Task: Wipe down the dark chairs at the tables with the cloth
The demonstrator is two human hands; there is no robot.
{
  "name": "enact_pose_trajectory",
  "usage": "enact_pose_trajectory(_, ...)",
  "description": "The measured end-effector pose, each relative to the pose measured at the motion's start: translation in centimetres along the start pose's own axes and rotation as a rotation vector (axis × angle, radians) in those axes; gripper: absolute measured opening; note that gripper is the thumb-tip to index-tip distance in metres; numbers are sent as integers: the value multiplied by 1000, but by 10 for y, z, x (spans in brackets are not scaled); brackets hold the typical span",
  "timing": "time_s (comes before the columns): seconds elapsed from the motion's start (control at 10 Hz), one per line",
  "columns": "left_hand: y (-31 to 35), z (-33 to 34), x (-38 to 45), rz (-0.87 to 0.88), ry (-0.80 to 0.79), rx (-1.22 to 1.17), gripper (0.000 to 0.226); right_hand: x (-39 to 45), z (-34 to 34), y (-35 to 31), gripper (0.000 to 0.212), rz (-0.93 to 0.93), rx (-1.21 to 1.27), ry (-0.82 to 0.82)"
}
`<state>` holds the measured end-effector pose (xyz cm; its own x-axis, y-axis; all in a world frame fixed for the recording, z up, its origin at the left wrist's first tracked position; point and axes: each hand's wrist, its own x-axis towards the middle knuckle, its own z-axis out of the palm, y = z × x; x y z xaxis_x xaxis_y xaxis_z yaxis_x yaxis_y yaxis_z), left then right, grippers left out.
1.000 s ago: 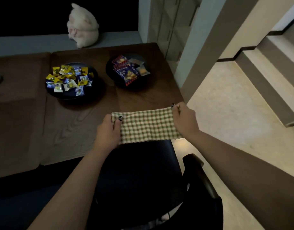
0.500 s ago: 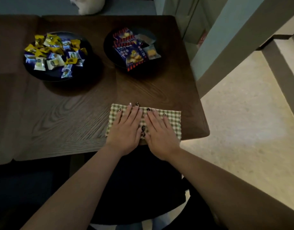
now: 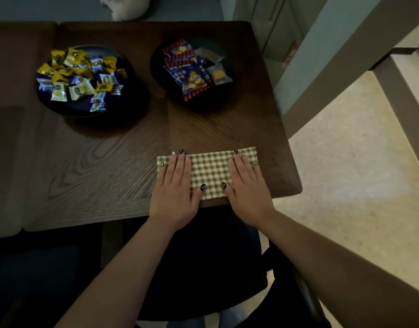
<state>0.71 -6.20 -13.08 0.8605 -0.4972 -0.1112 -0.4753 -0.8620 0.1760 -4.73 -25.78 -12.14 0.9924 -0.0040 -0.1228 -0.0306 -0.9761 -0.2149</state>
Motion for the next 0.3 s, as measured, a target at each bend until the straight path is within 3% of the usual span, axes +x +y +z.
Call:
enact_pose_trajectory(0.2,-1,-6,4,18,-33,-44,81,0,-2,8,69,-2,-37,-56)
enact_pose_trajectory(0.3,-4,-18,-3,-27,27,-171,83,-3,-14,9,64,-11,78,20)
